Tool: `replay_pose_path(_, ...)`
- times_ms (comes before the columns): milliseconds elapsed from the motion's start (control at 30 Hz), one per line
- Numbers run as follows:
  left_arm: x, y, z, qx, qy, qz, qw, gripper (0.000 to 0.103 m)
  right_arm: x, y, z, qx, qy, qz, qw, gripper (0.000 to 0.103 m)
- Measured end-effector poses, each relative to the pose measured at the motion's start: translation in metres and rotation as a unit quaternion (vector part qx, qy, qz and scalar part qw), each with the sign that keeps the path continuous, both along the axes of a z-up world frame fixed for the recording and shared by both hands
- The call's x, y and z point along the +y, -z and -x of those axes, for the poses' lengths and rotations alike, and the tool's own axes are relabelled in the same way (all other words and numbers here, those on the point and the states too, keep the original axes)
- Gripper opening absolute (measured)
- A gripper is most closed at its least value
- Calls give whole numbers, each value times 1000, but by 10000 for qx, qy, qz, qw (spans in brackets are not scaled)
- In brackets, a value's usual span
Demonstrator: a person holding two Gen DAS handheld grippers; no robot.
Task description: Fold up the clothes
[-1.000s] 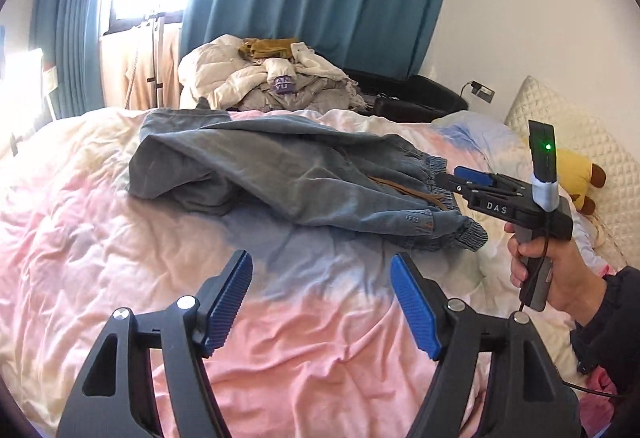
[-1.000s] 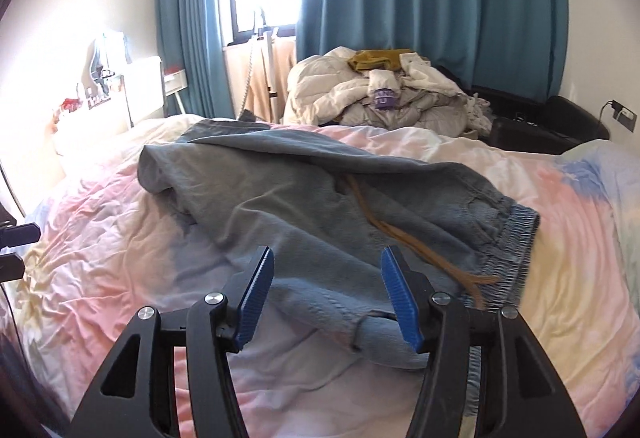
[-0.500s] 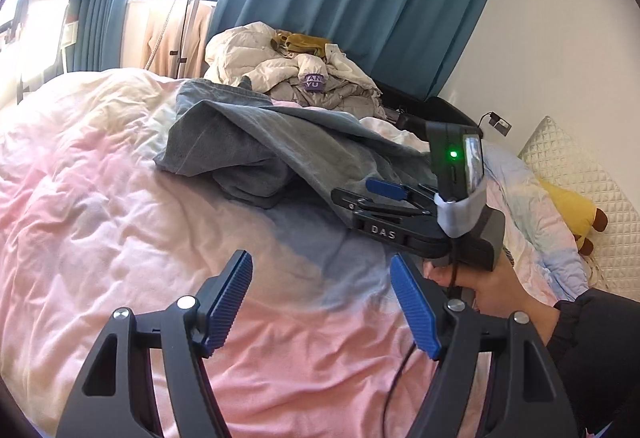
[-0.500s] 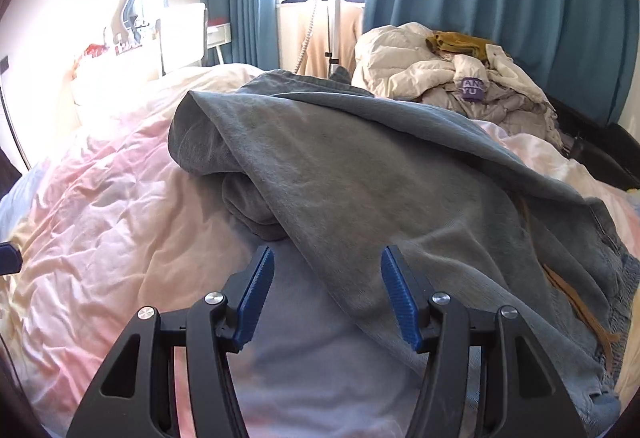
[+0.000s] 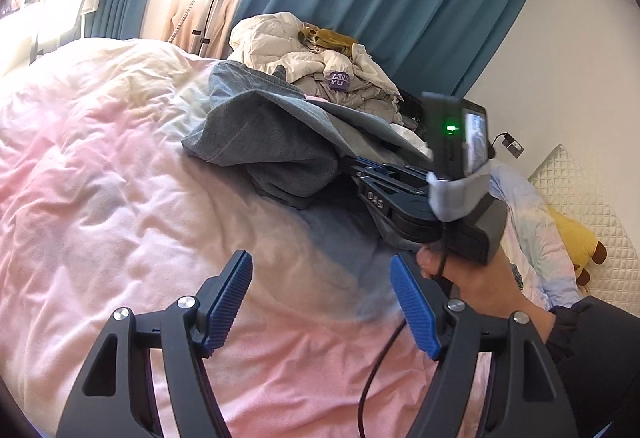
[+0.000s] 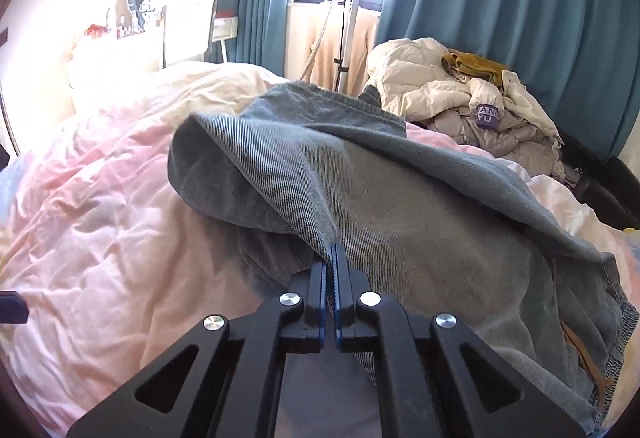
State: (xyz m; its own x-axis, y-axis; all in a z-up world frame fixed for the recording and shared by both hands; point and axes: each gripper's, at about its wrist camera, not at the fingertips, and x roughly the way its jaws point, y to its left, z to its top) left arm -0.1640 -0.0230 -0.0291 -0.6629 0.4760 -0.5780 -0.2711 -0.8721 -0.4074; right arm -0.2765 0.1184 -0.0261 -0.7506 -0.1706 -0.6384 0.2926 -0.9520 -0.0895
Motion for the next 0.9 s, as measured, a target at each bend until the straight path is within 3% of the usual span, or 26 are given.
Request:
replay_pose_path(300,-1,-15,-17,326,-47,106,9994,74,22,-62,-96,360,-283,258,9986,1)
replay_pose_path(467,-13,-19,-20,388,-123,-73,9991,74,25,-70,-163,387,-510,421,9971,1)
replay_pose_path(667,-26,-13,-15,213,-217,-334,9990,74,30,-28,-217,-144,-628,503,9967,1)
replay_pose_path(733,-25,-9,-12,127,-229,-384,9989,74,24,-10,-216,-557,-560,337,9963,1)
replay_pose_path(900,-18,7,-4,-125,-189,-438,9988,74,29,47,-198,-1637,-18,530,9851,1)
